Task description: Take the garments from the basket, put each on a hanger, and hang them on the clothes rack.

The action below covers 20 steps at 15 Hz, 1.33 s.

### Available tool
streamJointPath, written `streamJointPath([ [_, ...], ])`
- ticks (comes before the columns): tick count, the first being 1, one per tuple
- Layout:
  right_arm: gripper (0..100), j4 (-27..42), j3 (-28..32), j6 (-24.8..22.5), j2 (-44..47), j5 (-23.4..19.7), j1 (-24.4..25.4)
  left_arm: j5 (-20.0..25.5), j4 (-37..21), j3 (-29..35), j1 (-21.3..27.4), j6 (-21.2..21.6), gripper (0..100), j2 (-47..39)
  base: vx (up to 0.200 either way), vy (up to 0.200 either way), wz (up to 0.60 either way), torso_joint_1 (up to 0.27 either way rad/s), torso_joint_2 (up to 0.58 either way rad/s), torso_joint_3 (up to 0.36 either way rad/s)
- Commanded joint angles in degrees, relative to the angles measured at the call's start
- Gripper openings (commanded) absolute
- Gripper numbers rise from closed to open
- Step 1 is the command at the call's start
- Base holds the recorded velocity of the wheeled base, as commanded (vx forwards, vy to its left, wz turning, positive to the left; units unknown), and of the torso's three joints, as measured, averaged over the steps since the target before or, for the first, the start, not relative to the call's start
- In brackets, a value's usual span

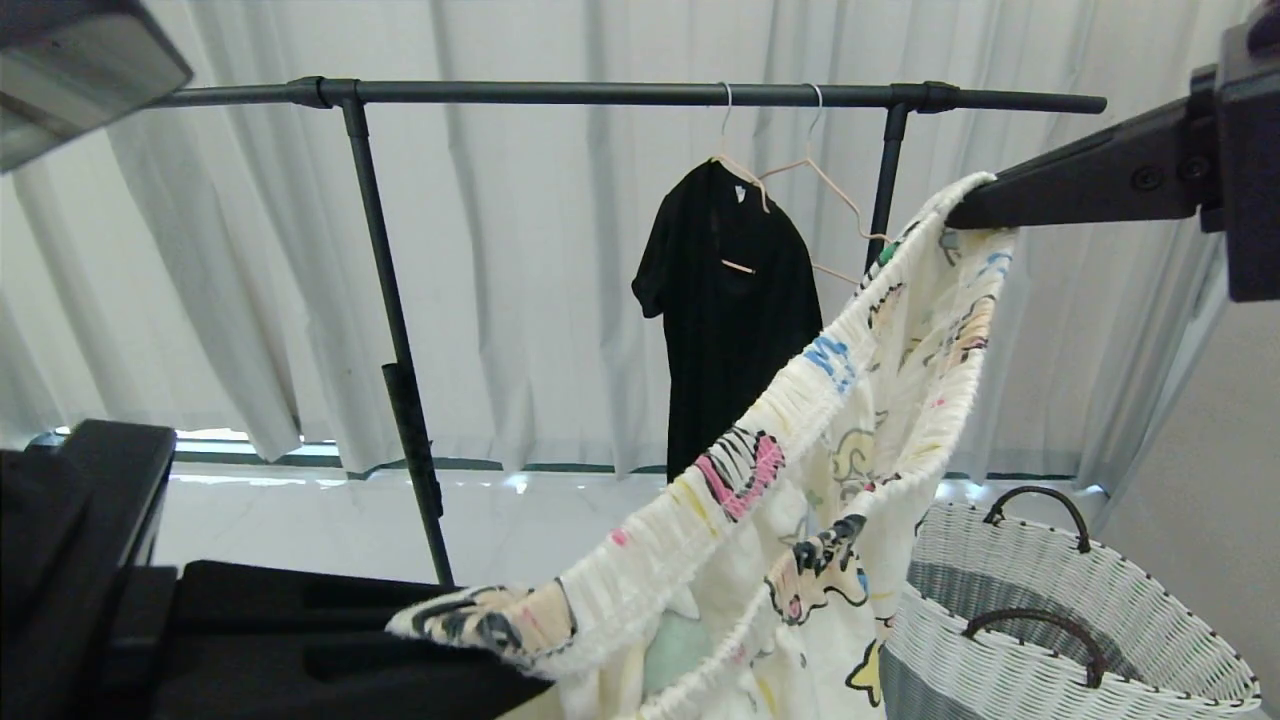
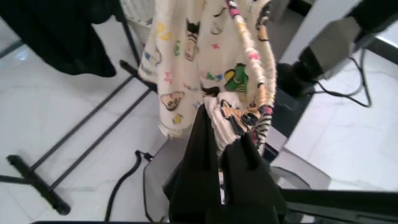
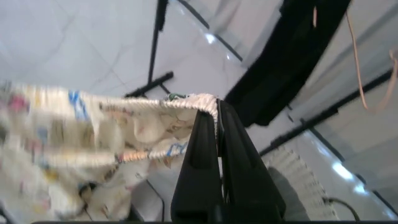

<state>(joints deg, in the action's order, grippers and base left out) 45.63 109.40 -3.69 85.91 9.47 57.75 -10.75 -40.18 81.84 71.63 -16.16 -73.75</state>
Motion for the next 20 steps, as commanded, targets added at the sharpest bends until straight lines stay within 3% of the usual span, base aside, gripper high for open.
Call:
streamJointPath([
  [1,0,3.24,-1.64,-0.09,-4.08,0.02,-2.20,-5.16,0.10,0.43,-7.91,3.07,0,-2.10,0.000,0.000,0.00,0.000,0.00,0.000],
  [3,0,7.02,-3.58,-0.35,-7.42,0.02,-2.46,-7.70,0.45,2.10,-15.12,9.66,0,-4.21,0.000,0.000,0.00,0.000,0.00,0.000],
  [6,0,8.16,-6.92,-5.18,-9.35,0.02,-2.38,-8.50,0.98,4.91,-16.79,10.80,0,-7.02,0.000,0.000,0.00,0.000,0.00,0.000],
  [7,100,8.25,-7.36,-5.27,-9.35,0.20,-2.29,-8.58,0.98,4.91,-16.79,10.80,0,-7.02,0.000,0.000,0.00,0.000,0.00,0.000],
  [13,100,8.07,-13.77,-5.10,-14.36,0.46,-2.90,-11.31,0.98,2.63,-17.40,10.63,0,-6.75,0.000,0.000,0.00,0.000,0.00,0.000],
  [15,100,8.16,-16.85,-5.27,-16.56,1.16,-7.30,-11.40,0.98,1.48,-17.40,10.63,0,-6.14,0.000,0.000,0.00,0.000,0.00,0.000],
  [17,100,12.11,-20.72,-5.01,-18.32,9.86,-18.81,-12.19,0.98,-4.14,-18.72,10.72,0,-3.06,0.000,0.000,0.00,0.000,0.00,0.000],
  [18,100,13.61,-21.42,-4.30,-18.58,10.83,-23.21,-12.28,0.98,-8.18,-20.04,10.72,0,-0.78,0.000,0.000,0.00,0.000,0.00,0.000],
  [20,100,12.99,-24.76,-2.19,-19.90,10.92,-26.02,-12.28,1.16,-15.04,-22.50,10.72,0,3.26,0.000,0.000,0.00,0.000,0.00,0.000],
])
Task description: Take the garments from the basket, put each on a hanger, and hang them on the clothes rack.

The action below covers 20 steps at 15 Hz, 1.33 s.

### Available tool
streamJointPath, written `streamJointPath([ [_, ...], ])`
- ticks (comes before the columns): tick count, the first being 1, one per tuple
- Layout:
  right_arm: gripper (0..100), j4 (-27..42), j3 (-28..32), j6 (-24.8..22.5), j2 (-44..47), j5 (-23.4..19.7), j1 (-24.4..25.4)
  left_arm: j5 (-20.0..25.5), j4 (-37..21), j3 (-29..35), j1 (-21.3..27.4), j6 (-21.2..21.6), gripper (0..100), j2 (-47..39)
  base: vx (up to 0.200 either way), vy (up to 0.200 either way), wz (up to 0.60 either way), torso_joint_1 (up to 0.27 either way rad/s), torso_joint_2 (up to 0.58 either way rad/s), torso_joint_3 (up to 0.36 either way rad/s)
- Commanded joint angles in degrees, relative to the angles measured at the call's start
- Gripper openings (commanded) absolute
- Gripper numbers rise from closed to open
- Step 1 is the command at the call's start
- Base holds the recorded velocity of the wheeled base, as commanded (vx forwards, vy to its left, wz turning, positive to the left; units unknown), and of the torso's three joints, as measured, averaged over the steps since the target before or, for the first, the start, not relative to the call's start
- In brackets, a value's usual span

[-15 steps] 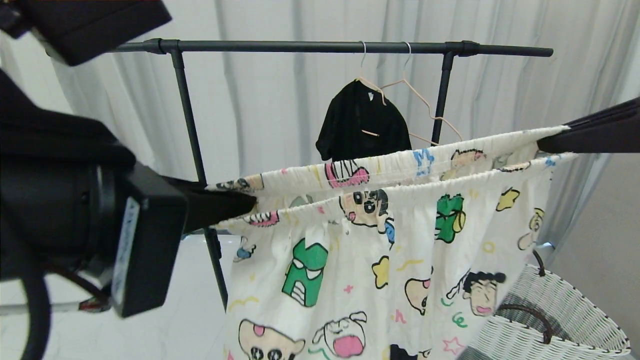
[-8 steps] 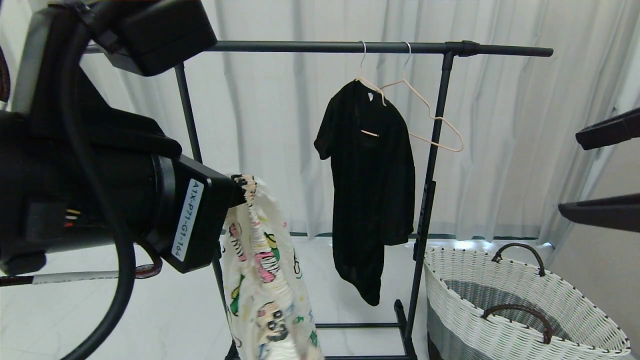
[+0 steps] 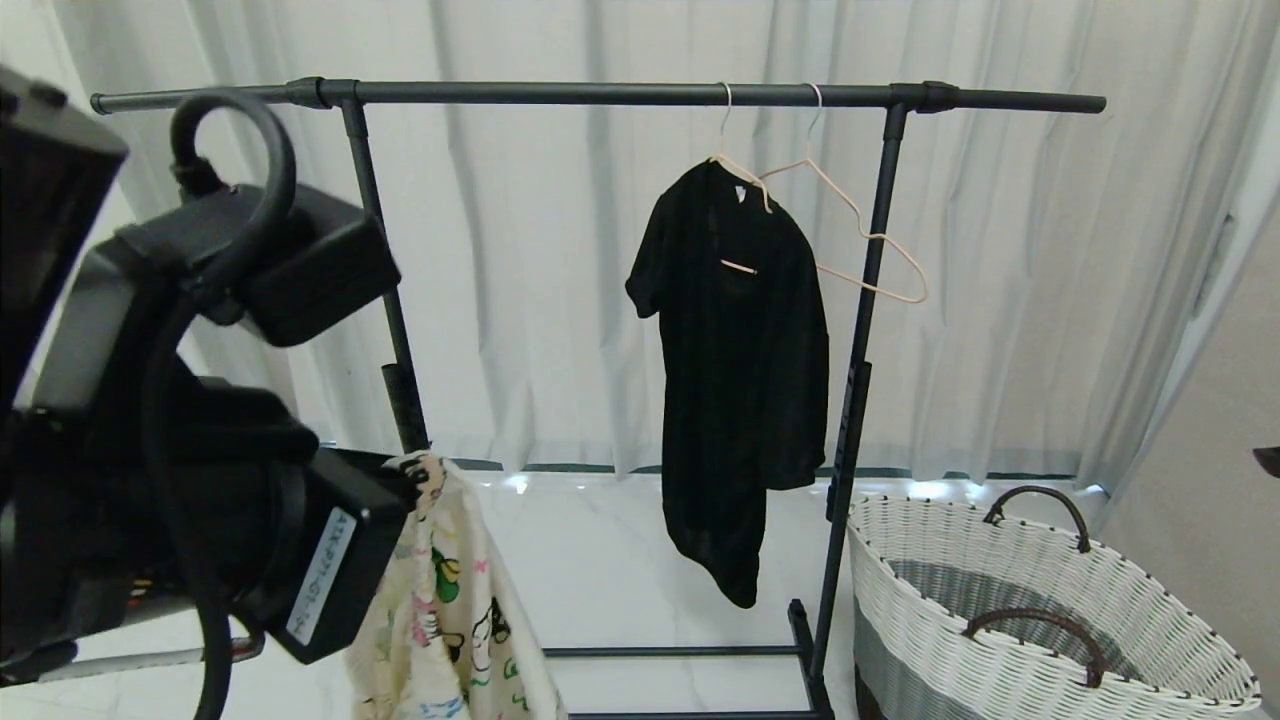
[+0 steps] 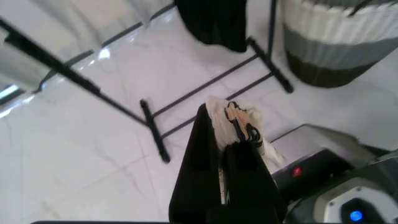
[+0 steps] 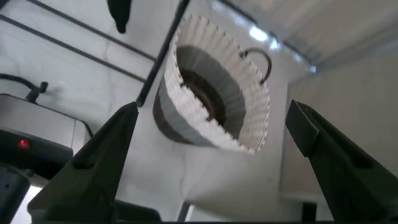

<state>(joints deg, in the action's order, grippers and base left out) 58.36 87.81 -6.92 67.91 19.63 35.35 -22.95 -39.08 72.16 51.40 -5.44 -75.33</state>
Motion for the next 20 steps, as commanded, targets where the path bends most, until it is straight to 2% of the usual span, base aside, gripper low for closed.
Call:
streamJointPath([
  [1,100,-1.14,-6.42,2.71,-2.87,0.76,-3.62,-0.07,0.06,-7.91,-2.97,-0.01,0,6.60,0.000,0.000,0.00,0.000,0.00,0.000],
  [3,100,-10.46,-16.71,4.20,-5.51,0.85,-3.54,-0.60,2.17,-11.42,-3.06,0.16,0,9.06,0.000,0.000,0.00,0.000,0.00,0.000],
  [5,100,-25.75,-28.66,2.79,-8.76,0.94,-3.54,-3.50,2.52,-12.57,-3.06,0.08,0,9.67,0.000,0.000,0.00,0.000,0.00,0.000],
  [7,100,-33.66,-36.04,0.42,-10.78,0.68,-3.62,-4.55,2.52,-12.48,-2.97,0.08,0,9.85,0.000,0.000,0.00,0.000,0.00,0.000],
  [9,100,-38.41,-40.96,-1.43,-12.10,0.94,-3.62,-4.55,2.52,-12.57,-2.97,0.08,0,9.85,0.000,0.000,0.00,0.000,0.00,0.000],
  [12,100,-46.05,-44.30,-2.66,-12.63,0.76,-3.71,-4.55,2.52,-12.57,-2.97,0.08,0,10.02,0.000,0.000,0.00,0.000,0.00,0.000],
  [16,100,-53.79,-44.30,-0.72,-9.11,0.59,-3.71,-4.55,2.52,-12.74,-2.97,-0.01,0,10.02,0.000,0.000,0.00,0.000,0.00,0.000],
  [20,100,-54.40,-44.30,-0.72,-8.76,-0.73,-3.80,-4.55,2.52,-14.32,-2.97,0.08,0,11.17,0.000,0.000,0.00,0.107,-0.31,-0.207],
])
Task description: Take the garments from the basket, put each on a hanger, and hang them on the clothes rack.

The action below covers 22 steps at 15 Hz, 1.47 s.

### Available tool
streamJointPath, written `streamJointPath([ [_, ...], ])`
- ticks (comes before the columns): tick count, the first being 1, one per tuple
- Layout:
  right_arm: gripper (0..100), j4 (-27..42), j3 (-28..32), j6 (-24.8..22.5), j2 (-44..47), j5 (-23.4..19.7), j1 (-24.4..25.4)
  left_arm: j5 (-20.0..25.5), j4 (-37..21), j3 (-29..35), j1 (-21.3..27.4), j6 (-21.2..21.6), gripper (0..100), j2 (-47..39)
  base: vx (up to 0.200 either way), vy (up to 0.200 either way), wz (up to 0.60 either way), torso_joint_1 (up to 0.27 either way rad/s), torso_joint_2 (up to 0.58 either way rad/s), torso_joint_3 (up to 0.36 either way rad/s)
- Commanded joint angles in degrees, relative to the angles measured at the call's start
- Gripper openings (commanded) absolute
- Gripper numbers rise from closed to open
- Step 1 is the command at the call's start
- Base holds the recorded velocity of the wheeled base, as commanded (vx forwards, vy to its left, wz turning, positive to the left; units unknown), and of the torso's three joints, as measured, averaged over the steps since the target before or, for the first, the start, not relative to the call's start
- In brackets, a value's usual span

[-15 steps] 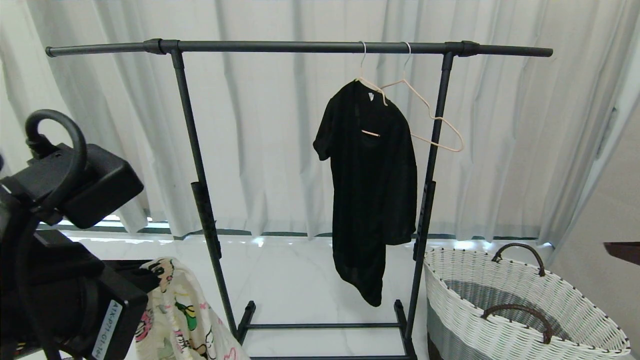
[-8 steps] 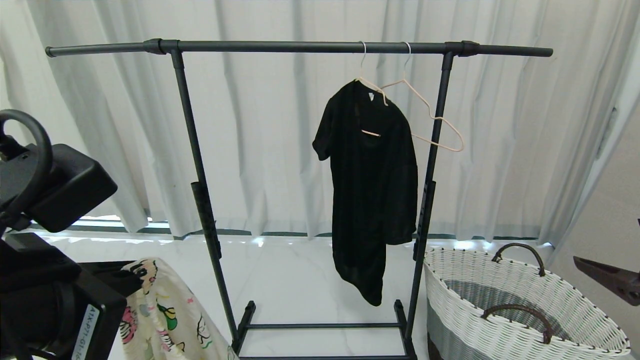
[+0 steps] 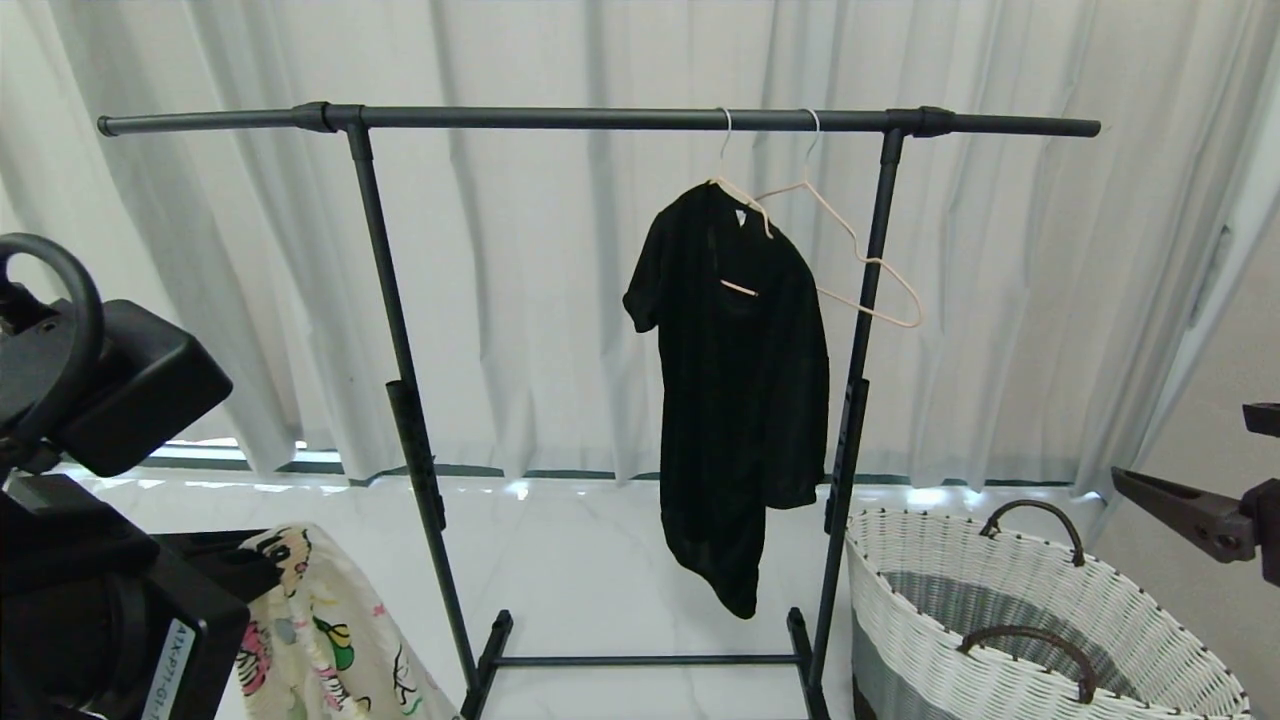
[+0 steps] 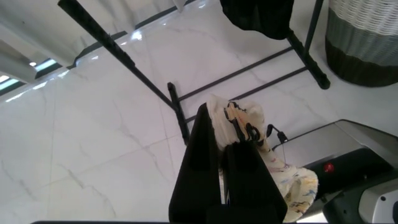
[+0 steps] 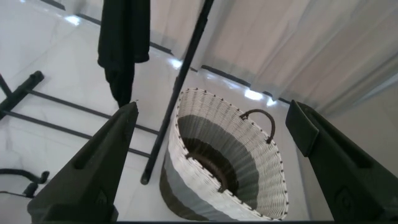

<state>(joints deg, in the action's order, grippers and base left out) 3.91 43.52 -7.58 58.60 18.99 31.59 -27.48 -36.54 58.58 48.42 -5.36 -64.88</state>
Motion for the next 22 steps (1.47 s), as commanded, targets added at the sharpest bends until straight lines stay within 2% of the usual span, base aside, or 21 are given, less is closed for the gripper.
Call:
streamJointPath([
  [1,100,0.04,-0.01,-0.06,0.55,-0.36,-0.03,-0.03,-0.03,-1.36,0.01,0.00,0,1.33,0.000,0.000,0.00,0.163,-0.44,-0.281],
  [12,100,-0.13,0.16,-0.06,1.78,-1.41,-0.03,-0.03,2.61,-2.33,0.09,0.44,0,1.68,0.000,0.000,0.00,0.196,-0.47,-0.279],
  [16,100,-0.13,0.07,-0.06,2.22,-1.24,-0.47,-0.03,2.61,-2.41,0.09,3.96,0,1.68,0.000,0.000,0.00,0.226,-0.51,-0.284],
  [20,100,-3.47,-0.10,0.02,3.45,-1.33,-1.26,-0.03,2.61,-2.59,0.09,4.22,0,1.68,0.000,0.000,0.00,0.187,-0.42,-0.223],
  [22,100,-3.74,-0.10,0.02,3.54,-2.73,-1.88,-0.03,2.61,-2.50,0.09,4.22,0,1.68,0.000,0.000,0.00,0.044,-0.09,-0.046],
])
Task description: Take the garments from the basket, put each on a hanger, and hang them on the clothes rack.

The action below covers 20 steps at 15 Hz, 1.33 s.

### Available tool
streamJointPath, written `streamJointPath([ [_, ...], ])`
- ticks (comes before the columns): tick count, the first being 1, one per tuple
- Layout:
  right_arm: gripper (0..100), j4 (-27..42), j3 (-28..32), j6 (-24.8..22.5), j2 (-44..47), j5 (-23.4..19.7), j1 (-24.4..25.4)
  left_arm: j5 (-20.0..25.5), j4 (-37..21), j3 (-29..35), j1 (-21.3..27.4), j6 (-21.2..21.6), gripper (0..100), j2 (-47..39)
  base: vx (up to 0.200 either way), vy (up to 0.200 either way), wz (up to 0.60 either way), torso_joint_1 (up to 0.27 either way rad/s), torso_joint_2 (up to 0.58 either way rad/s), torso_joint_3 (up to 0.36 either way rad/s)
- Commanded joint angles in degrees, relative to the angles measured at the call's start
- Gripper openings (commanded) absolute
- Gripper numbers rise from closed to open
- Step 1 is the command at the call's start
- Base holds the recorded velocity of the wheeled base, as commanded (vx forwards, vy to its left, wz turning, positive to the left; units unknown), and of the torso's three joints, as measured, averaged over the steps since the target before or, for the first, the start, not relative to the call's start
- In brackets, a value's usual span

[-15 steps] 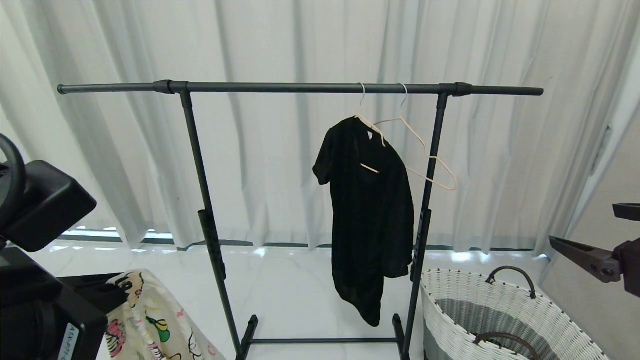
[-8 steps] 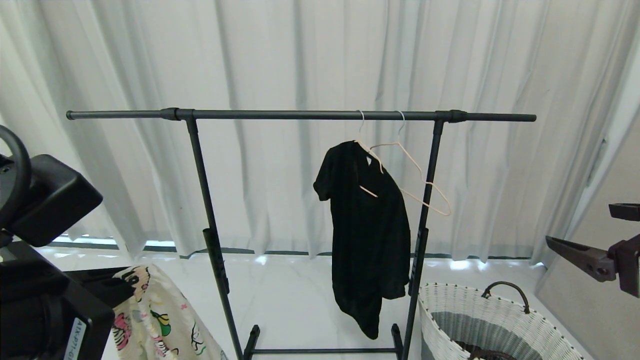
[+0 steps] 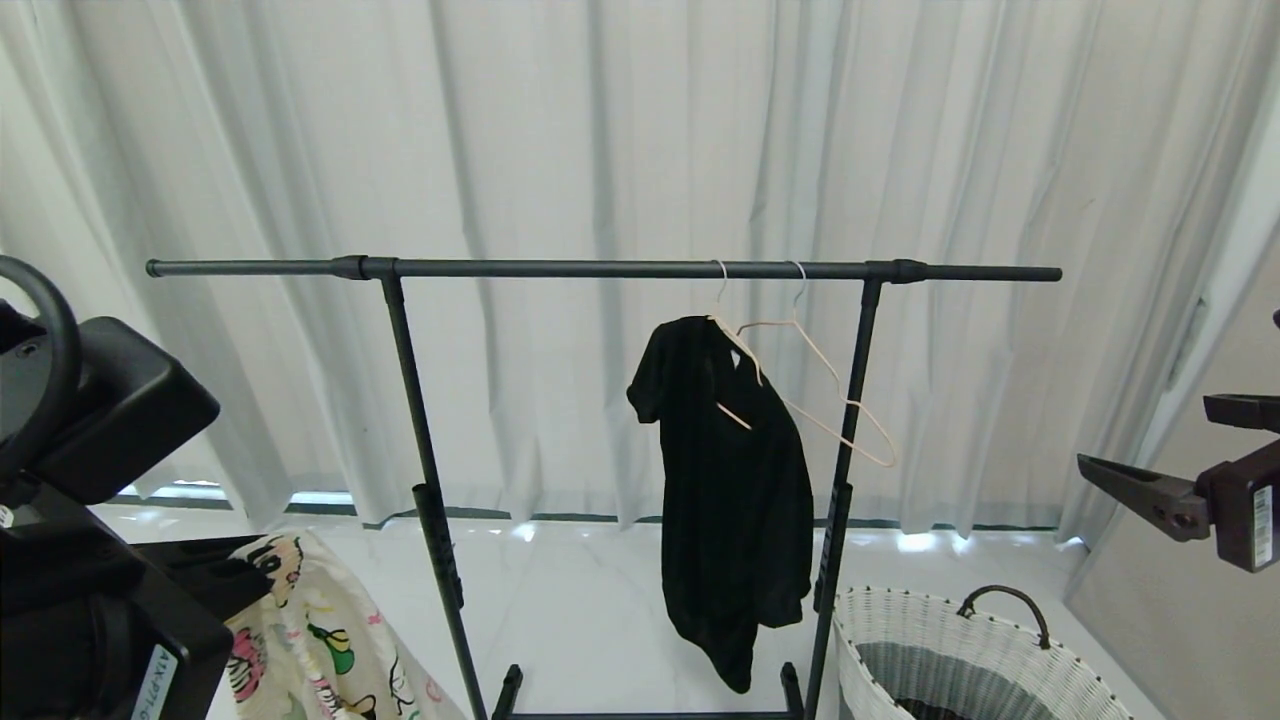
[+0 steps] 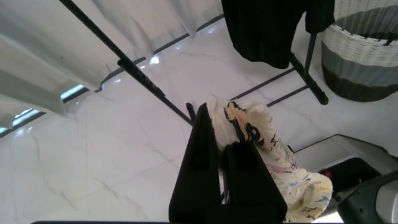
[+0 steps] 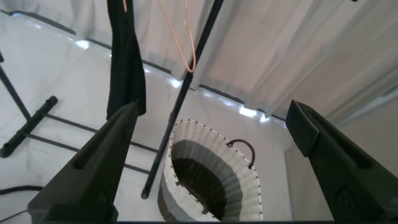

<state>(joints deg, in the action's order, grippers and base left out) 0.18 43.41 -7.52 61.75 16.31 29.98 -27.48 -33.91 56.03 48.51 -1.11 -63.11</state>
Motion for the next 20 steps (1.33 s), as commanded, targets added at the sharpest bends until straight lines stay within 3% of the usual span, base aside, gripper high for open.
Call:
streamJointPath([
  [1,100,-0.01,0.01,-0.39,0.39,-0.93,-0.80,-0.03,-0.01,-0.04,0.01,-0.03,0,0.01,0.000,0.000,0.00,0.000,0.00,0.000],
  [4,100,-0.01,0.27,-1.18,1.27,-2.07,-1.85,-0.03,0.96,0.05,0.01,-0.03,0,0.44,0.000,0.000,0.00,0.000,0.00,0.000],
  [8,100,-0.01,0.45,-5.22,1.71,-11.30,-7.65,0.06,3.50,-0.83,0.19,1.37,0,0.62,0.050,0.000,0.00,0.001,0.00,0.001],
  [20,100,0.08,1.15,-5.40,3.82,-14.90,-8.36,0.06,3.50,-0.83,0.19,1.81,0,0.88,0.200,0.000,0.00,0.004,0.00,0.000],
])
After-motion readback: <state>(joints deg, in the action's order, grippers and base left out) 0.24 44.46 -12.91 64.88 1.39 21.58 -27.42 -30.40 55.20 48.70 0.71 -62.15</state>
